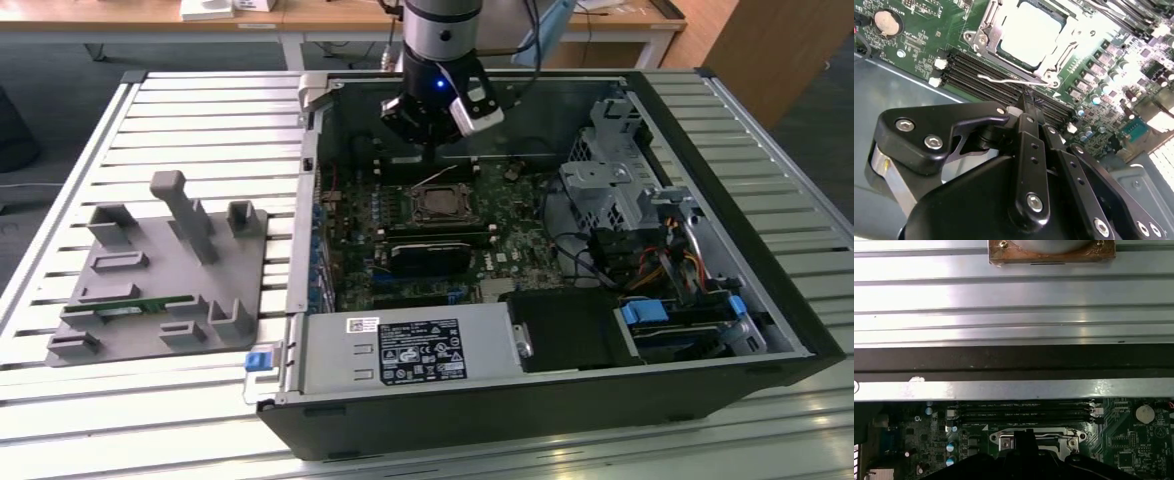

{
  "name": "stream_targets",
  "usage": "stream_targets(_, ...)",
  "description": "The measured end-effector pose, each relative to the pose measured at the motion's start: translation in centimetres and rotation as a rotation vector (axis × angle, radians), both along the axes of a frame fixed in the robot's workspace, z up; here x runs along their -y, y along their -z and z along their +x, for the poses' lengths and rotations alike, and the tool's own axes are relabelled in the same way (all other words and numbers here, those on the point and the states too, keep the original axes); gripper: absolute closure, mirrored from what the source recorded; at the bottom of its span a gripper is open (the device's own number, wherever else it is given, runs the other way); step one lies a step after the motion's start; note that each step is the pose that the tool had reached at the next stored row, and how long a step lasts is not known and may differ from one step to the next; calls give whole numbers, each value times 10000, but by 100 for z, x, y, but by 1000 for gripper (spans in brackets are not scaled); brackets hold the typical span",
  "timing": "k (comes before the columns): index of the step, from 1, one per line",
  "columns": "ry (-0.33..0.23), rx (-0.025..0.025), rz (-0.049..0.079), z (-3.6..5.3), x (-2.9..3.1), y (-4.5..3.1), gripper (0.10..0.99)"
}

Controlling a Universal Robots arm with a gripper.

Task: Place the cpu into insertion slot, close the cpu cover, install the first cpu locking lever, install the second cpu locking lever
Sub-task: 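Install the first cpu locking lever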

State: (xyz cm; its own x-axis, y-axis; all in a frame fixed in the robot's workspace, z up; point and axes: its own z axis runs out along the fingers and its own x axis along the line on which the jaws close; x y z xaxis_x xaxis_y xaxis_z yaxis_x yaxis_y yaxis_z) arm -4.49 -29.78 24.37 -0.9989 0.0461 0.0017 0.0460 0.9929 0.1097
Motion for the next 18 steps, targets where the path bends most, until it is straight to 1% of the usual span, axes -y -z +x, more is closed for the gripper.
stream_targets(11, 0, 9, -15, 88, -4, 89, 980)
stream_targets(14, -1, 8, -76, 99, -10, 108, 980)
stream_targets(18, -9, 8, -88, 141, -14, 128, 980)
